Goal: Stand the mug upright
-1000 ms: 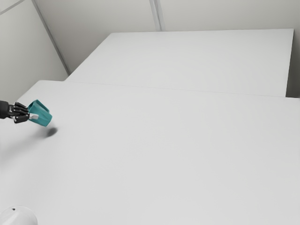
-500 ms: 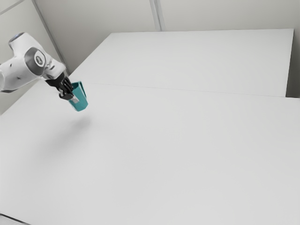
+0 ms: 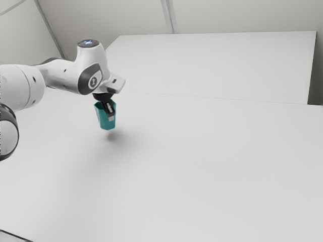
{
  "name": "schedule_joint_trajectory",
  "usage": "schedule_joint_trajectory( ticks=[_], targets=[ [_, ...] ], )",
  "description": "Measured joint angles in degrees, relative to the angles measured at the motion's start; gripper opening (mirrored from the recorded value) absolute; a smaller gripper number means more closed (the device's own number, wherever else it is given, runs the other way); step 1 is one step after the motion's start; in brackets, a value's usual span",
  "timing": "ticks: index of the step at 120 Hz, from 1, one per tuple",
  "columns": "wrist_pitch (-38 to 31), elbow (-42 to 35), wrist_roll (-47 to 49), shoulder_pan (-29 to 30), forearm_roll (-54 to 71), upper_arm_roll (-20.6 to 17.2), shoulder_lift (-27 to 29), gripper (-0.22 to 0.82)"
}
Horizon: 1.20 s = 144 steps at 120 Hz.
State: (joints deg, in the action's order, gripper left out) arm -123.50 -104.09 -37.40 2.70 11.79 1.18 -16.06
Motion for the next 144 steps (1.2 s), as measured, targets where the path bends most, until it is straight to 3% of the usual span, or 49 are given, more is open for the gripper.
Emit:
schedule_joint_trajectory(
  ticks=[85, 118, 144],
  targets=[
    [-14.1, -0.3, 42.7, -5.9, 2.3, -2.6, -4.9, -0.13],
    [-13.5, -2.6, 54.9, -8.7, 2.2, -7.6, -2.5, -0.14],
    [-8.6, -12.4, 63.7, -8.8, -1.1, -11.2, 5.7, -0.14]
  ],
)
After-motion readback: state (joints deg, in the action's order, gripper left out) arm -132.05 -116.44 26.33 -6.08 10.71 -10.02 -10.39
